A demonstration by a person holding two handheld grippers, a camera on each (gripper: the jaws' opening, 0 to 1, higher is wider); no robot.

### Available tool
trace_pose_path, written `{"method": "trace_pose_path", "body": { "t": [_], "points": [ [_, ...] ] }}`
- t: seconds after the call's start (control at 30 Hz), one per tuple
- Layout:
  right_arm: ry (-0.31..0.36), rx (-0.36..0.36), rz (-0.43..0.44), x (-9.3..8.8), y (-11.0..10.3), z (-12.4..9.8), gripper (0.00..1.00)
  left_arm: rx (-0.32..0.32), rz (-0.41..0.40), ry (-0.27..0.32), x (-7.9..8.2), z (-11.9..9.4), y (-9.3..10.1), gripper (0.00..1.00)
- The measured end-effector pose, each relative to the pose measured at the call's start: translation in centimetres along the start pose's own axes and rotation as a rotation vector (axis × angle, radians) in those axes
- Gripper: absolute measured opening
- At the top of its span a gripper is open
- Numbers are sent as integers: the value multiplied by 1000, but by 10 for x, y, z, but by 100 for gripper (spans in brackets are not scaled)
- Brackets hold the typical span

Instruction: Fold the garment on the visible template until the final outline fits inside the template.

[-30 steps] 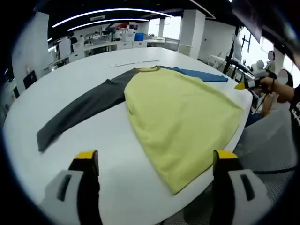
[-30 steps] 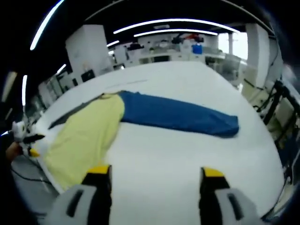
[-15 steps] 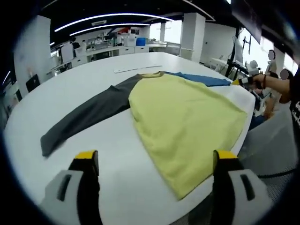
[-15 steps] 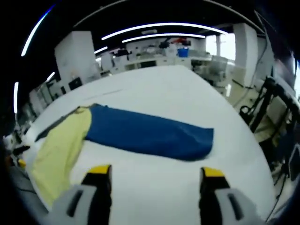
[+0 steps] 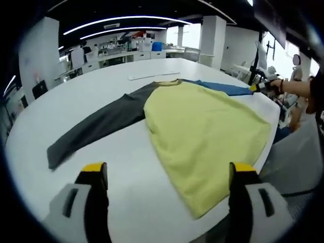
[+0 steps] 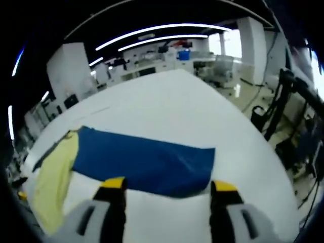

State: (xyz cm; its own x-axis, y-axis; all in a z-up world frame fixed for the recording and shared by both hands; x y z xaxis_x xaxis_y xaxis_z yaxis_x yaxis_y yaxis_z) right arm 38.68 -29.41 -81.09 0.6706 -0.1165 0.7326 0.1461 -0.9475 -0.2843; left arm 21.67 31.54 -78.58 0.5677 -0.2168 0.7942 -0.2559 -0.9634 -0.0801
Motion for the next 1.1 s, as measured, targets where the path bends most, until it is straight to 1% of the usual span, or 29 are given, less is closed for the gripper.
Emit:
{"method": "trace_pose_path", "body": {
  "t": [0.07,0.13,0.17,0.23,0.27,0.37,0.47,0.6,0.63,0.67,0.8,0.87,0.9,0.97,1.0,1.03,1.1],
  "points": [
    [-11,-20,7,-1,9,3,58,6,13,-8,0,0,0,95],
    [-17,-42,5,-2,10,2,52,8,22,-7,1,-1,2,94],
    [-25,-45,5,-3,12,4,47,10,23,-7,2,-1,3,94],
    [-18,-50,4,-1,16,6,36,12,26,-7,3,-2,4,92],
    [-19,-61,8,0,17,5,28,16,28,-11,4,-3,4,92],
    [-24,-91,17,0,24,0,11,19,31,-10,5,-4,4,91],
    [-26,-103,7,1,29,-2,0,20,29,-14,5,-5,3,89],
    [-28,-90,17,5,31,-3,0,22,27,-16,4,-4,0,89],
    [-31,-91,13,7,33,-2,0,21,28,-14,4,-4,-2,89],
    [-34,-94,7,11,40,0,0,19,28,-12,4,-4,-2,89],
    [-60,-104,-16,14,35,-3,0,12,28,-10,5,-4,-2,91],
    [-69,-106,-22,15,28,-7,0,7,26,-9,5,-5,-2,92],
    [-68,-108,-21,16,28,-8,0,6,23,-7,5,-5,-2,93],
    [-58,-117,-4,18,28,-9,0,2,-4,23,9,-7,-1,94],
    [-56,-118,-1,19,26,-10,0,1,-18,32,8,-7,-4,94],
    [-56,-125,-1,21,26,-10,0,2,-21,36,7,-7,-7,95],
    [-60,-138,2,25,26,-12,0,4,-22,32,7,-8,-7,95]
  ]
}}
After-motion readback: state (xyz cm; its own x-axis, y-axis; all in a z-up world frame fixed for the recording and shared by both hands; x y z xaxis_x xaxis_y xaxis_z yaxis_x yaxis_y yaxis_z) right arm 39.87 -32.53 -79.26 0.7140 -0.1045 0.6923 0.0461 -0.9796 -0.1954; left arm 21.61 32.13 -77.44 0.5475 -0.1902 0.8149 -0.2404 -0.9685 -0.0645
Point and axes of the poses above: the point that each gripper's makers call its tool centre point, and the gripper's own axes: z roughly forward along the fingers, y roughly to its right, x roughly out of its top, the point moved 3 cm from there along -z, roughly backward along the fingers, and after that the axes turned 10 degrees about x, right-handed, at the moved point
